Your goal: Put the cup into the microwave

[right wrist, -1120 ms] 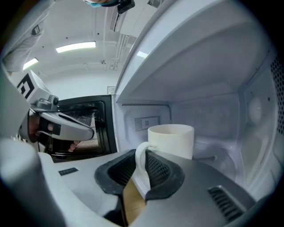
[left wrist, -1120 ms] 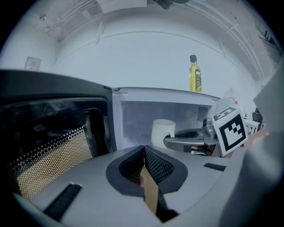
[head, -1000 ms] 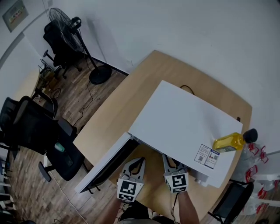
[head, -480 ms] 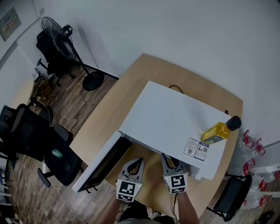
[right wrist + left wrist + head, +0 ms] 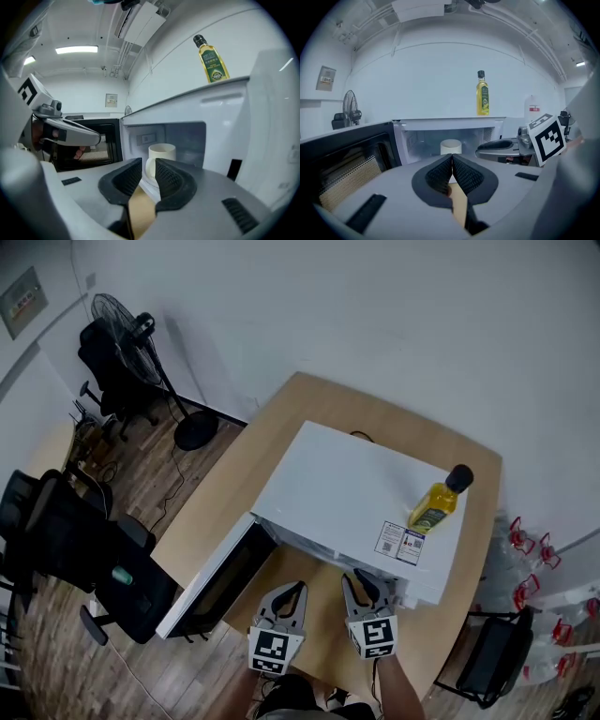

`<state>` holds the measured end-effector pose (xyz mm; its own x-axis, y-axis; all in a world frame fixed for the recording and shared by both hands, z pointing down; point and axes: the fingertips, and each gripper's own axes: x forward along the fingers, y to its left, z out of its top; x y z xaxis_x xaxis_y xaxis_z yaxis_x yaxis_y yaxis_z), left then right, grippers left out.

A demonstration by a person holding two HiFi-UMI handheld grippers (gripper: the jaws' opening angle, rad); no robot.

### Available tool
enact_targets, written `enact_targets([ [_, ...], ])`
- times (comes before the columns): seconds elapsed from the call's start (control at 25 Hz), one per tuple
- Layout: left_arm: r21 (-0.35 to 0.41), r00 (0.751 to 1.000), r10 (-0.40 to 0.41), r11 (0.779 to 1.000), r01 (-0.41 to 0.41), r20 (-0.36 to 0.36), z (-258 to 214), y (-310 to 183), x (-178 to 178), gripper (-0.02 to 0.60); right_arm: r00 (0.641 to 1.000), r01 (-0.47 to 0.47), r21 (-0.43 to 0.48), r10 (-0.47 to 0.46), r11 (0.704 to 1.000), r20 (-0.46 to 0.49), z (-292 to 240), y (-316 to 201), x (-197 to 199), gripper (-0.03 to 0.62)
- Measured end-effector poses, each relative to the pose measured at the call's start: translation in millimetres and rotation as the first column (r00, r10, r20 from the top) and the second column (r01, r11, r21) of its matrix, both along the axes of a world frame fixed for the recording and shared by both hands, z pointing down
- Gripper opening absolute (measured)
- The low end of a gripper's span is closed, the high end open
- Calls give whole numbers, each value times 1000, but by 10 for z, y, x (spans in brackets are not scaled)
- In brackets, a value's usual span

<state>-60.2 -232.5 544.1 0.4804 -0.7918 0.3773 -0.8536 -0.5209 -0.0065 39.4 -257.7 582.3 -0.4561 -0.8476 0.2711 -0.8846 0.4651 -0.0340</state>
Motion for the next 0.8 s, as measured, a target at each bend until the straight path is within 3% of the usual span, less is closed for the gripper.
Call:
enact_targets([
  [0.8,108,1000,0,994,2,-17,-660,978,229,23,998,-60,105,60,993,6,-848,1056,529,92],
])
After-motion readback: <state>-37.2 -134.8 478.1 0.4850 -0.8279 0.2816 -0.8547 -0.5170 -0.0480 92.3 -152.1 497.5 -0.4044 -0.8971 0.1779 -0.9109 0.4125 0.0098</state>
